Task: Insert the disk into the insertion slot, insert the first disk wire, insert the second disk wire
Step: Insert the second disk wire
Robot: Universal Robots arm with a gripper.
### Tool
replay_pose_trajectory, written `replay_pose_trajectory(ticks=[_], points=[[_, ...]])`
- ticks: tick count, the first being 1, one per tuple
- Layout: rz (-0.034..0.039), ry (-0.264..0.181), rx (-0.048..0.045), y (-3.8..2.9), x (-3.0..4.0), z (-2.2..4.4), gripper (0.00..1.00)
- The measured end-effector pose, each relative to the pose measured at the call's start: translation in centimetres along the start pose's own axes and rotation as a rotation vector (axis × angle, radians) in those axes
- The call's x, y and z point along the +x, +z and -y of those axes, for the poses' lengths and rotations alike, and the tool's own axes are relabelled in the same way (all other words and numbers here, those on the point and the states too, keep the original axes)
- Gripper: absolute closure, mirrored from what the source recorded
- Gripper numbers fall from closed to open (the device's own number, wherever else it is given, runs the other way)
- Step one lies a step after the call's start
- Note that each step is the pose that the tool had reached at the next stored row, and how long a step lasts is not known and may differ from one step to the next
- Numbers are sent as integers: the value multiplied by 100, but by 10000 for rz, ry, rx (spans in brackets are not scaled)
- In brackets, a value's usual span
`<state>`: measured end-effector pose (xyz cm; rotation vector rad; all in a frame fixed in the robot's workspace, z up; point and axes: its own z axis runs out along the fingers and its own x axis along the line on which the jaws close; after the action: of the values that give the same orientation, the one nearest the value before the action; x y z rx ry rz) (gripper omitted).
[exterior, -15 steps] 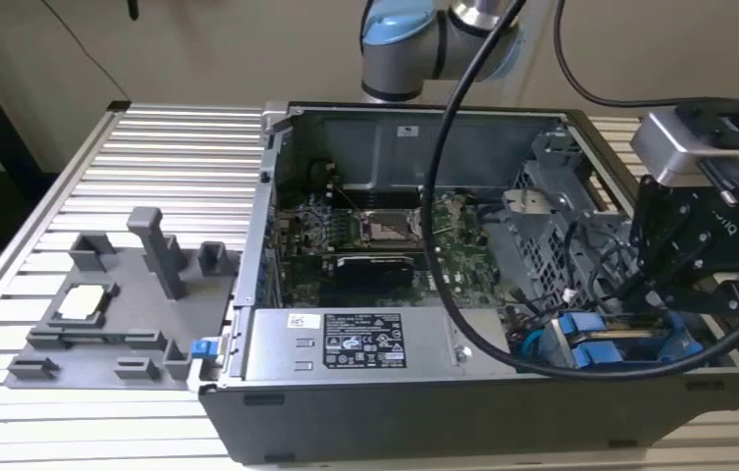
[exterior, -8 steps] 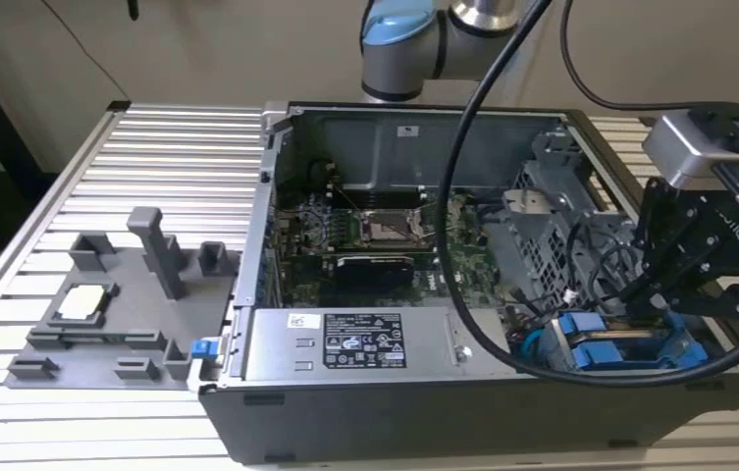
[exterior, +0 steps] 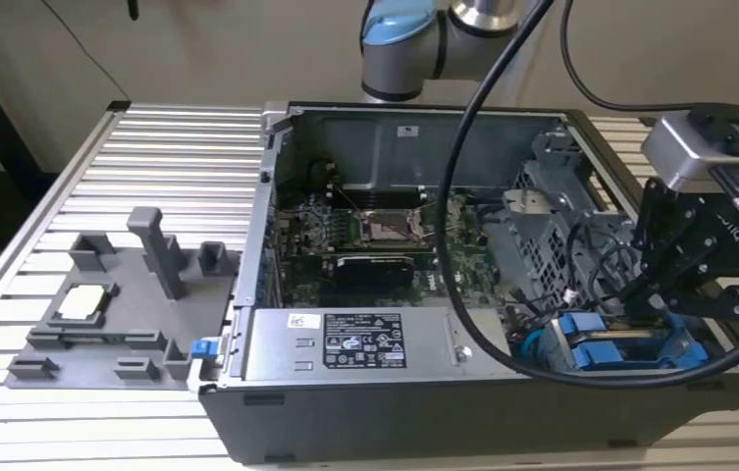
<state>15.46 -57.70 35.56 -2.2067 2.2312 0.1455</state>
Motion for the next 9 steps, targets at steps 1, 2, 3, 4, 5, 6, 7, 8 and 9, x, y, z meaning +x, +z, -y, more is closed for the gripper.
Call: replay_pose_trajectory(ticks=[1, 2, 3, 4, 5, 6, 7, 8, 9], points=[[75, -5, -1, 6, 0, 0, 84], [173, -11, -2, 13, 1, 1, 84], [279, -16, -4, 19, 1, 3, 84], [327, -19, -5, 26, 1, 7, 84], [334, -19, -5, 31, 2, 13, 84], [334, -18, -4, 35, 3, 18, 84], [335, -16, -5, 38, 4, 21, 84], [333, -14, -5, 40, 5, 23, 84], [331, -13, -5, 41, 6, 24, 84]])
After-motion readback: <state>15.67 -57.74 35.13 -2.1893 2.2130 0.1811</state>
